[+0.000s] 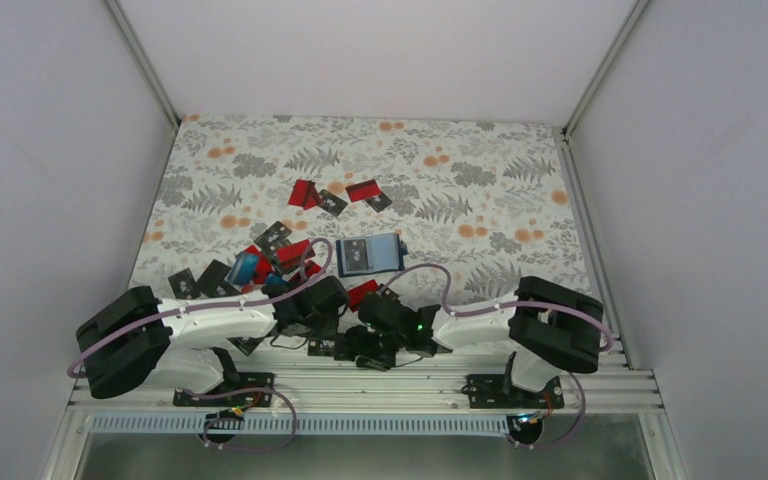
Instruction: Put the credit cards into the card holder
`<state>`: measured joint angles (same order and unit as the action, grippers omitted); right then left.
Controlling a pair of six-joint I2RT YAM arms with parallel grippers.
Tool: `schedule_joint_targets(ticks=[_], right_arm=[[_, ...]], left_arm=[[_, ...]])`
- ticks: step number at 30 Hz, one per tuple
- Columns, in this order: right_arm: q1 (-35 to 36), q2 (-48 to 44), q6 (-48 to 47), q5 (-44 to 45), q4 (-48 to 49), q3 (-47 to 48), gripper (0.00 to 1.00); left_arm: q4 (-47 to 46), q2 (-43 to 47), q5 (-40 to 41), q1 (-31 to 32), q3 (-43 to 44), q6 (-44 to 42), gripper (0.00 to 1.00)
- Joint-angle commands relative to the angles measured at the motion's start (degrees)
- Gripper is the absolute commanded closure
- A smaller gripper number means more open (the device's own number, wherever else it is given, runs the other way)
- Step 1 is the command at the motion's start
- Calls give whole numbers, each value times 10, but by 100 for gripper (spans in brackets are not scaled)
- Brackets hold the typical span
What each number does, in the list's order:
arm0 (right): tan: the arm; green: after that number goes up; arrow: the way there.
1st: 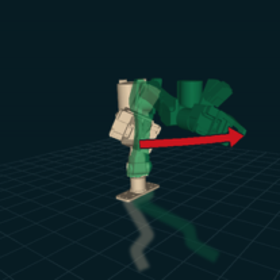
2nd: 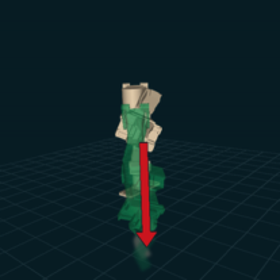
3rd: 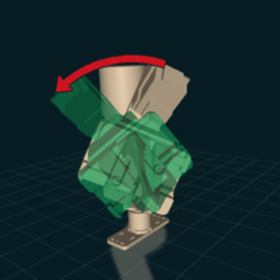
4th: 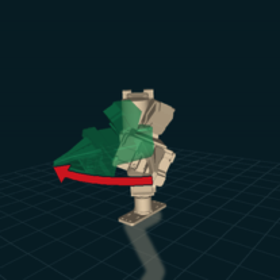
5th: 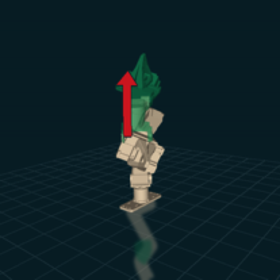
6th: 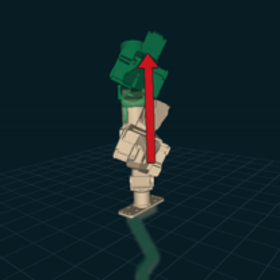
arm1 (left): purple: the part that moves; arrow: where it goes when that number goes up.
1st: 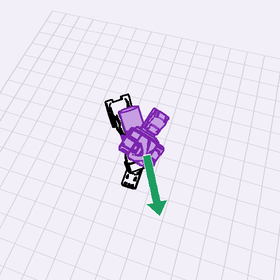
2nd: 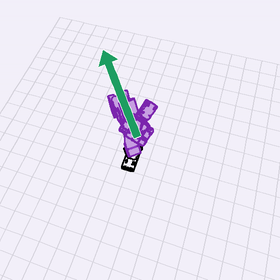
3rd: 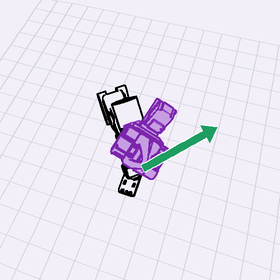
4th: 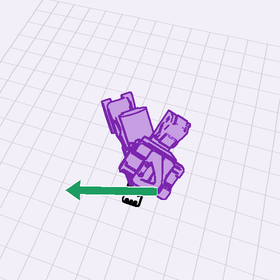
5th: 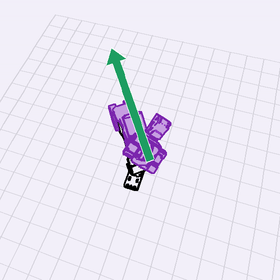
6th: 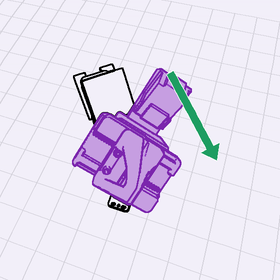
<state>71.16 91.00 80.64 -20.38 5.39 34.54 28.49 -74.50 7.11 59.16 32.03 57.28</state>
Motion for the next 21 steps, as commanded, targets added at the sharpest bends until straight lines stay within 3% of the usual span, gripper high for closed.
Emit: schedule_joint_targets(ticks=[1,4,11,16,21], right_arm=[[4,29,34,3,73,-8,39],[1,56,47,2,104,-12,42],[-4,68,86,29,152,-40,58],[-14,72,107,46,192,-69,59],[-23,79,109,51,238,-85,67]], left_arm=[[27,-6,-18,5,-21,8,74],[25,-6,-17,6,-22,6,74],[24,-2,-18,6,-23,3,74],[23,-5,-20,6,-23,1,74],[21,-8,-20,7,-22,0,74]])
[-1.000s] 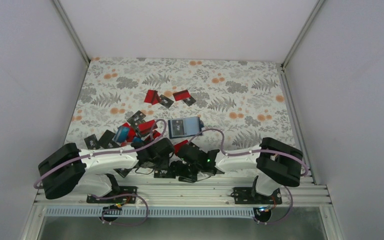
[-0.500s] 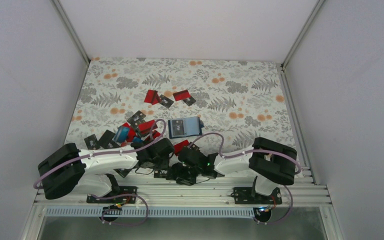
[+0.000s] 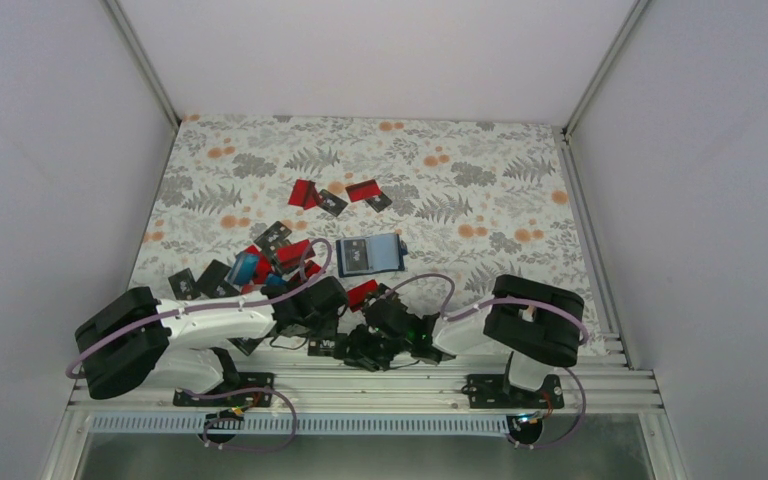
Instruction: Put the credit cards into the card holder
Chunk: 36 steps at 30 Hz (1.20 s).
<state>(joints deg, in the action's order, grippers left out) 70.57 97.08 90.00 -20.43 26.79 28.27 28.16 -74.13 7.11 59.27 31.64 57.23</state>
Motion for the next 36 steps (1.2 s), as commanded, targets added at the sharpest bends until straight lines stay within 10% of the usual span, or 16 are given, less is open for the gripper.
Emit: schedule_joint_targets(ticks=[1,21,36], right_arm=[[-19,19,14,51,28,-23,69],[-28,19,-19,56,76,-20,95],[-37,-14,-79,77,69,-12,96]], left_arm=[[24,-12,-21,5,-17,-1,74],[6,-14,-33,6,-25,-1,75],[45,25,-10,5,9,-6,75]])
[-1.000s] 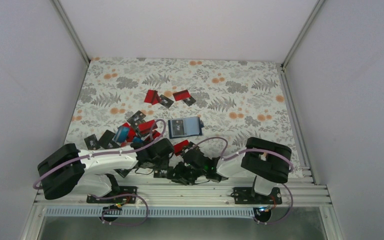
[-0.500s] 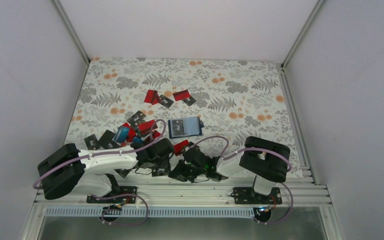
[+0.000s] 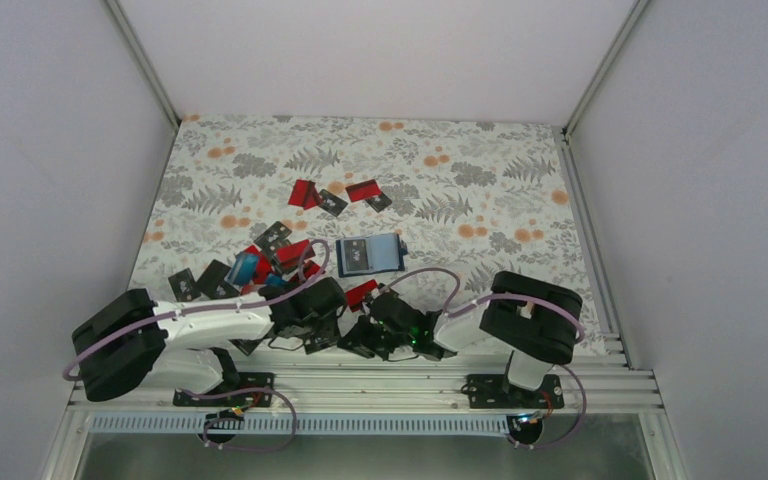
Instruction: Put the credit cards into the card holder
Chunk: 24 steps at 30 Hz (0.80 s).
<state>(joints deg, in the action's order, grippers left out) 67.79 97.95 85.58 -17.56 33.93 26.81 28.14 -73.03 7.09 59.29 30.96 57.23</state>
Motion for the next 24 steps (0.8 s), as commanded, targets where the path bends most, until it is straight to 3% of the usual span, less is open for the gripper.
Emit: schedule_joint_targets(ticks=[1,14,24], right_arm=[[-10,-42,-41,50,-13,4,96],[-38,-161,-106,75,-14,-71,96],[-130,-325,-223,62,-71,-96,96]], left_arm=[[55,17,-3,5,26,-9,74],[134,67,54,5,116,-31,60],[108,146,33,-42,145,-89,54]])
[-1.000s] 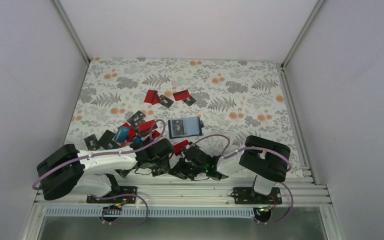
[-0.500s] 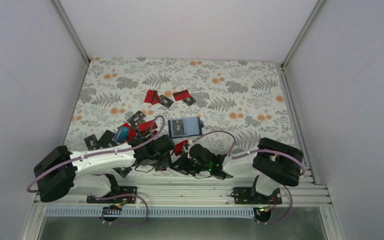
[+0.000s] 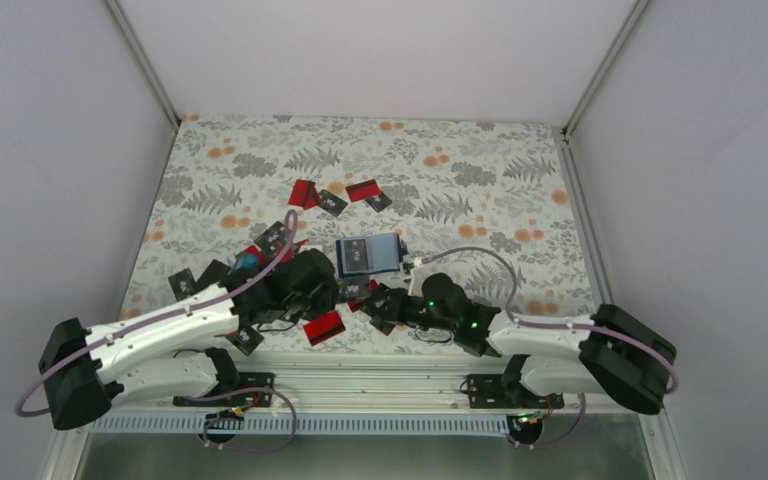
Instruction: Put the credit cards into the card holder
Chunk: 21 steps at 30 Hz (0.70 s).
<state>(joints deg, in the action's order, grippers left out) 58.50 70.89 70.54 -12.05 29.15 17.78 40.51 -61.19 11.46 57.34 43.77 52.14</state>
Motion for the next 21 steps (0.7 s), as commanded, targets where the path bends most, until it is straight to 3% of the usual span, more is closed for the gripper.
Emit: schedule_joint_targets(ticks=[1,10,16,21], right_arm=[[-50,-70,-85,1,-35,-2,96],[-179,-133,-238,-179,-136,53,96],[-260,-152,-260,-315,-142,70,96],[-286,-157,-264,-394,-147,96,96]], left_arm=[[-25,36,-18,-30,18,-50,54],[-126,87,-196,-149,29,-230,48],[-221,112,-365,-224,1,-253,48],[-280,112,-463,-269,-15,-256,48]])
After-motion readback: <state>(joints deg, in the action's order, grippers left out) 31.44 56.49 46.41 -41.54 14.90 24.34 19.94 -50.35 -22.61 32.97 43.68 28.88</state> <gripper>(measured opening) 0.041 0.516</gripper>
